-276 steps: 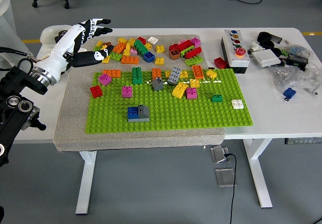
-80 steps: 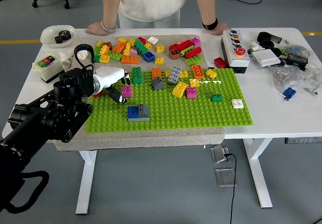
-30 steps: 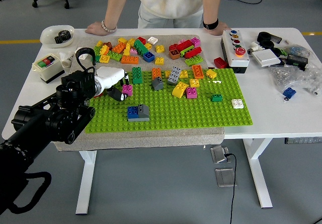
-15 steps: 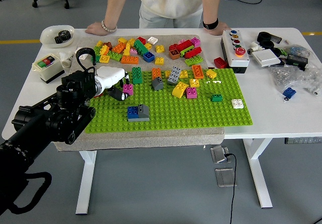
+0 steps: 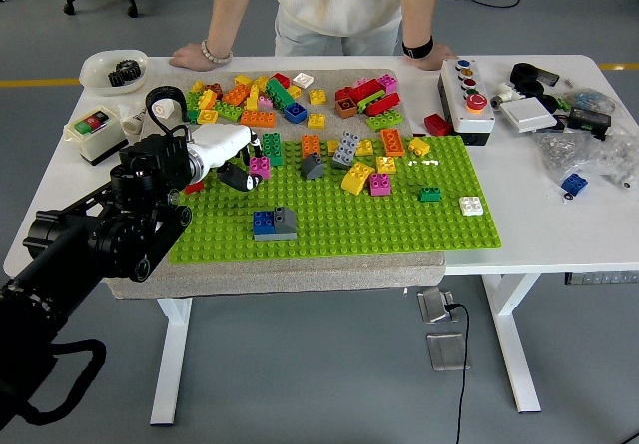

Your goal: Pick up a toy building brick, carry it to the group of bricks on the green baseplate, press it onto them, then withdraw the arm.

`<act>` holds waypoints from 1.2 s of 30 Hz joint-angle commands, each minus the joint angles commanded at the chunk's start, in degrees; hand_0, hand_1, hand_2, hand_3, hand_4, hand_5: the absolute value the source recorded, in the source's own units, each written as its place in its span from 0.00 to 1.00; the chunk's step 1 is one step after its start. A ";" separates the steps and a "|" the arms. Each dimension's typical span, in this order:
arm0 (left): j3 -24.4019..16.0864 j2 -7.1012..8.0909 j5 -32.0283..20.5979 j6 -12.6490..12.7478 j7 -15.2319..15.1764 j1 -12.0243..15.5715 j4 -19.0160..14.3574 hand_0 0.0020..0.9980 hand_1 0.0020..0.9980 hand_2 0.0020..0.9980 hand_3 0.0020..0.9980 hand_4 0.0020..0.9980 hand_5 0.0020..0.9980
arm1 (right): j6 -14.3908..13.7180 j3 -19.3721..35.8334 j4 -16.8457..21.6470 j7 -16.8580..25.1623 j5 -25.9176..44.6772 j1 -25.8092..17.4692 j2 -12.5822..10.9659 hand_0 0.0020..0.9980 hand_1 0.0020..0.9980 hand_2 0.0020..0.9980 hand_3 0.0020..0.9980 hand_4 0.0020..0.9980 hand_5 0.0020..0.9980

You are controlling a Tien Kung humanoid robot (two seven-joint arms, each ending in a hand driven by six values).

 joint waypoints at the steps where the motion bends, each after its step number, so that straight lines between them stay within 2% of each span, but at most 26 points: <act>1: -0.36 0.07 0.00 -0.07 0.07 0.16 -0.45 0.67 0.64 0.58 0.56 0.45 0.24 | 0.00 0.05 0.00 0.00 -0.02 0.00 0.00 0.74 0.64 0.69 0.56 0.81 0.50; 12: -2.51 1.15 0.00 -0.72 0.74 1.56 -4.86 0.66 0.64 0.58 0.56 0.45 0.25 | -0.09 0.33 0.00 0.01 0.10 -0.09 -0.01 0.74 0.64 0.69 0.56 0.81 0.50; 36: -4.13 4.14 0.00 -1.66 2.11 5.77 -14.69 0.66 0.64 0.58 0.56 0.45 0.24 | -0.17 0.85 0.00 0.03 0.13 -0.60 0.03 0.74 0.64 0.69 0.56 0.81 0.50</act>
